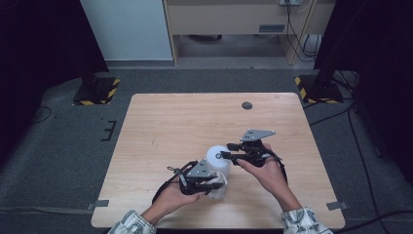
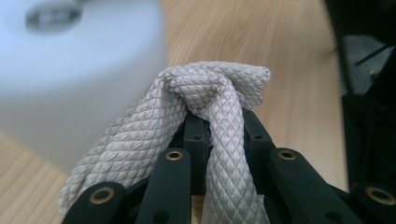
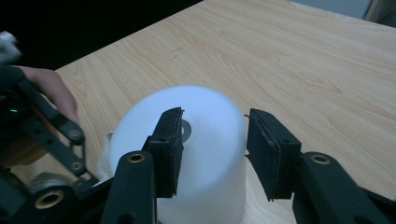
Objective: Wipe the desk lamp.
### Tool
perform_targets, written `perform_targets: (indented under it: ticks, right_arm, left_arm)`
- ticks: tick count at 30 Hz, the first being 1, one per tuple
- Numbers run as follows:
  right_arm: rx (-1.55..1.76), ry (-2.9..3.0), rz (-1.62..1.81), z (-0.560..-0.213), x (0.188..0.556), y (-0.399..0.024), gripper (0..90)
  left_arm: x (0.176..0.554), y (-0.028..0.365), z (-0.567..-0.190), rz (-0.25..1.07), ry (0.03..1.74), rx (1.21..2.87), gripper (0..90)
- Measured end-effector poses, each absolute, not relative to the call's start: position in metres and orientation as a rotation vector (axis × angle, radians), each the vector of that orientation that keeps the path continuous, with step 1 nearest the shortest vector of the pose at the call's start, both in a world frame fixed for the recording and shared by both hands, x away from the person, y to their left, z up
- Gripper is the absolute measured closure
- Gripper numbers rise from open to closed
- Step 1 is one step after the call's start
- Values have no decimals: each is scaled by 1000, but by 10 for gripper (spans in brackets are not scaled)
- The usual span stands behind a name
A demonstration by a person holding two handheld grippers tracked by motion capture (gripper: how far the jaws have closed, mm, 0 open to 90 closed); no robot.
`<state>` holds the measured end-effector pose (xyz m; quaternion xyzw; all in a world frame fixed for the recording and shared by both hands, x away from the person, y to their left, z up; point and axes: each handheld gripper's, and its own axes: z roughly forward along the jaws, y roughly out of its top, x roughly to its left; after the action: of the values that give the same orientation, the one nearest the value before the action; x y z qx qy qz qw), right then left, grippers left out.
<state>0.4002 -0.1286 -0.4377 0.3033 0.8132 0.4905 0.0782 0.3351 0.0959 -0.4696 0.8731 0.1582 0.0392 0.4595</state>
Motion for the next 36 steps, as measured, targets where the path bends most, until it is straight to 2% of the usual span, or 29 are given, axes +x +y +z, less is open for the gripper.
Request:
perform_targets:
  ticks: [9,14,29,36]
  right_arm:
    - [905,2433,1464,-438,399,-127,561]
    - [909,2434,1465,-438,399,-127,560]
    - [903,2435,1466,-438,399,-128,558]
    - [907,2430,1461,-438,399,-128,552]
  left_arm:
    - [346,115,-474,91,441,2195,764]
    - [347,129,-462,95,433,2113,758]
    - [358,154,-448,179,513,2037,769]
    - [362,152,-455,189,543,2065,777]
